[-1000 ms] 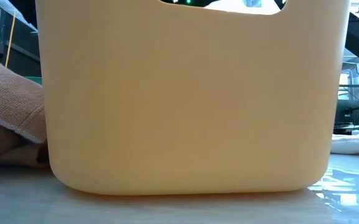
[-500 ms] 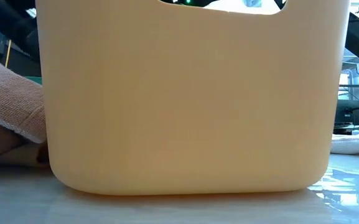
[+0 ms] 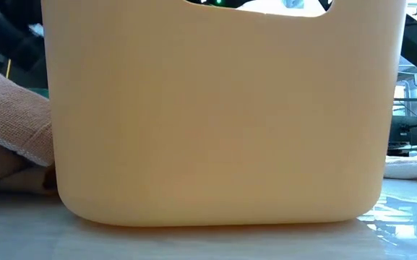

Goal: Sort spices by type
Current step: Put the red seasoning can into the green bin, then adjust the red seasoning cans on the green bin

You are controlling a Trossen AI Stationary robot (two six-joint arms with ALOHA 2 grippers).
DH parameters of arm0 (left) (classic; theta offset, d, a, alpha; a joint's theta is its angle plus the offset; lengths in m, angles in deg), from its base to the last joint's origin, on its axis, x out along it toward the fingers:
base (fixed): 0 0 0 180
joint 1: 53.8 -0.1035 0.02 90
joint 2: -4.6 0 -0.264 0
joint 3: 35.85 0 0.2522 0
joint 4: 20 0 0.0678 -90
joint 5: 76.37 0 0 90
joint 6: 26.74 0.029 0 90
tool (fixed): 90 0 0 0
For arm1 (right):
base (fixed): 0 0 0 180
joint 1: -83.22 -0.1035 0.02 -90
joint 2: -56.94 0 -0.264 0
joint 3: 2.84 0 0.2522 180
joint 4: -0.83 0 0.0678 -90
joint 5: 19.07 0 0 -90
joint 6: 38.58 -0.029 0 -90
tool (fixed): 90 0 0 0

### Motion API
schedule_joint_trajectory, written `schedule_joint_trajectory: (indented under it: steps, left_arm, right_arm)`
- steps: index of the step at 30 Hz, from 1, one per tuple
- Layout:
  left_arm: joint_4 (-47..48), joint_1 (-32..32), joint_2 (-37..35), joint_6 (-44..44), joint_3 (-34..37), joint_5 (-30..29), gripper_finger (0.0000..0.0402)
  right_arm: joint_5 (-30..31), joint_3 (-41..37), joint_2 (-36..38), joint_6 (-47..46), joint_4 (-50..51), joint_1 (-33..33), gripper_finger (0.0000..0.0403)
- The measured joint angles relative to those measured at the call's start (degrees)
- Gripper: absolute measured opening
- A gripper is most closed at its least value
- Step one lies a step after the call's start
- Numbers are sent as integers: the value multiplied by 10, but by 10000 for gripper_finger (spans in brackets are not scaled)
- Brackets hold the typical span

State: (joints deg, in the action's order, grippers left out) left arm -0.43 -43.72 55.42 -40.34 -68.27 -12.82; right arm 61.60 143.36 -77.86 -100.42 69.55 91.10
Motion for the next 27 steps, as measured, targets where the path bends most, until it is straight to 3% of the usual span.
schedule_joint_trajectory:
  steps: [10, 19, 23, 27]
  left_arm:
    - [6, 0, 6, 8, -1, 0, 0]
    - [52, 0, -45, 72, -85, -6, 0]
    - [142, -4, -80, 68, -120, -46, 0]
    - [264, -27, -97, -37, -122, -69, 0]
  right_arm:
    - [-17, 0, 0, -2, -4, 1, 261]
    - [-32, 23, 25, 56, -41, 12, 261]
    - [-9, 22, 64, 120, -24, 22, 261]
    - [37, 22, 112, 219, 45, 26, 261]
